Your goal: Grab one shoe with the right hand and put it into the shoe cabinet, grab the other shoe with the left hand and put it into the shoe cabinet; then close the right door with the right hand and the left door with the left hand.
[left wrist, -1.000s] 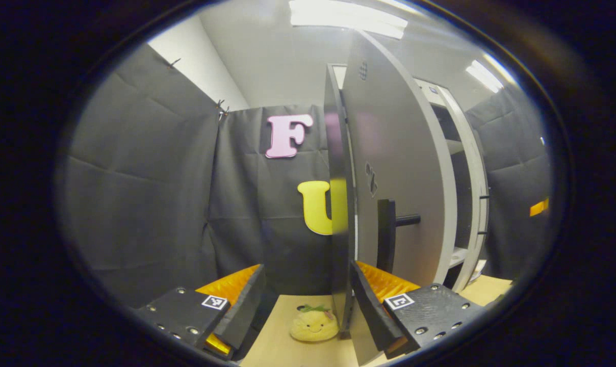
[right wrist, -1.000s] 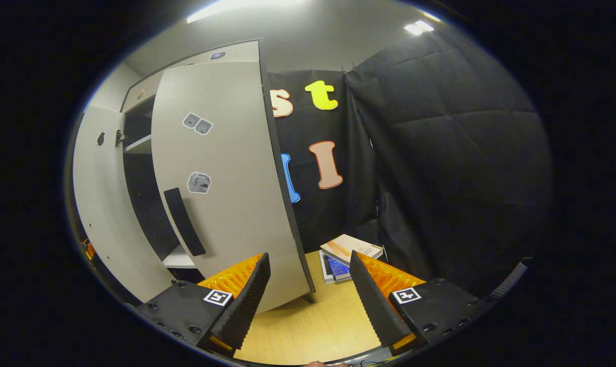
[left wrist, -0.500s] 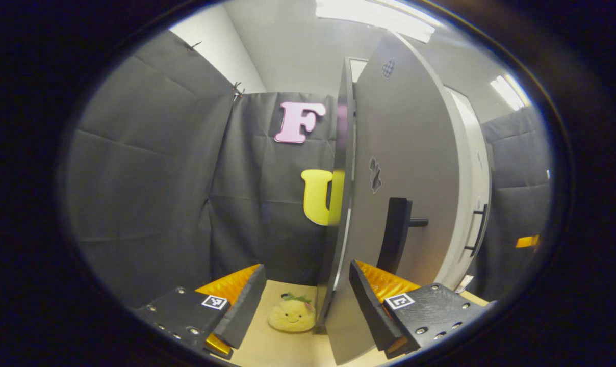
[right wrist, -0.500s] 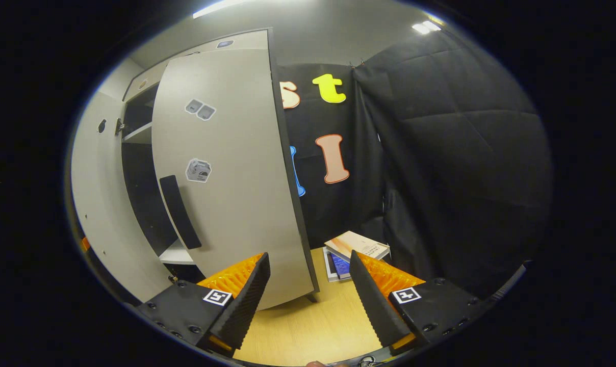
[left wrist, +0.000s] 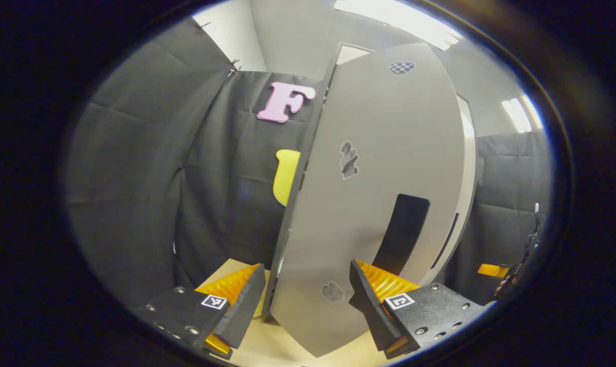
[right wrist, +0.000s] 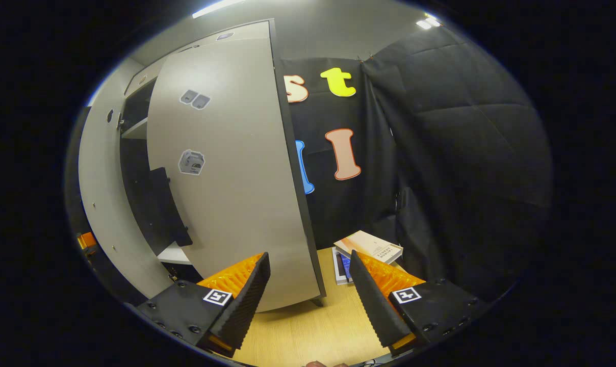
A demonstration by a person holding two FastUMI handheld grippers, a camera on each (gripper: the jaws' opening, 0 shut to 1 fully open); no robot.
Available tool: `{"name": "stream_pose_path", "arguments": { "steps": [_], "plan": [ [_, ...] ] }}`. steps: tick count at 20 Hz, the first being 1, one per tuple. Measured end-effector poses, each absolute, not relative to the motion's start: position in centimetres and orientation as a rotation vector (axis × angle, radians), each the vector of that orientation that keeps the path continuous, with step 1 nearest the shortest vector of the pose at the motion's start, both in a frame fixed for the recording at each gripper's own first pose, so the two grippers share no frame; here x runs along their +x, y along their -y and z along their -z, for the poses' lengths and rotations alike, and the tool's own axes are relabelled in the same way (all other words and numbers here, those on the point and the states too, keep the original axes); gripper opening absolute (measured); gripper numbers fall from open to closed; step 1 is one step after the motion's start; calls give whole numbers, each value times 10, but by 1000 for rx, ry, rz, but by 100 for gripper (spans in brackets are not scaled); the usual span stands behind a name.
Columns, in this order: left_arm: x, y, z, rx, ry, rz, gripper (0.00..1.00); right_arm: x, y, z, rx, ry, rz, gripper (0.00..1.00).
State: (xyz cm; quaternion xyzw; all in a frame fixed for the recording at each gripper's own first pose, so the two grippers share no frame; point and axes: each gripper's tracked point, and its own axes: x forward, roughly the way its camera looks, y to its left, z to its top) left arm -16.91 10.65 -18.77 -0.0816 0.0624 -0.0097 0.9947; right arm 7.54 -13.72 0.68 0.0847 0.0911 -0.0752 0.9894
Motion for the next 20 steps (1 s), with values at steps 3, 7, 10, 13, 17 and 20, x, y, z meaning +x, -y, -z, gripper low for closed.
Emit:
{"name": "stream_pose_path", "arguments": {
  "steps": [3, 7, 10, 13, 17, 20],
  "plan": [
    [-151, -65, 198, -112, -147, 27, 93, 81, 158, -2, 140, -190, 165, 98],
    [-147, -30, 197, 18, -131, -25, 94, 87, 188, -1, 115, -188, 172, 98],
    [-155, -17, 193, 55, -127, -38, 94, 92, 203, -2, 134, -171, 187, 98],
    [-159, -25, 183, 61, -99, -39, 94, 101, 210, 3, 68, -179, 204, 98],
    [-184, -36, 158, 63, -32, -65, 94, 113, 185, -7, 59, -161, 152, 98],
    [-204, -46, 139, 3, 39, -60, 94, 116, 162, -19, 74, -134, 121, 98]
  ]
}}
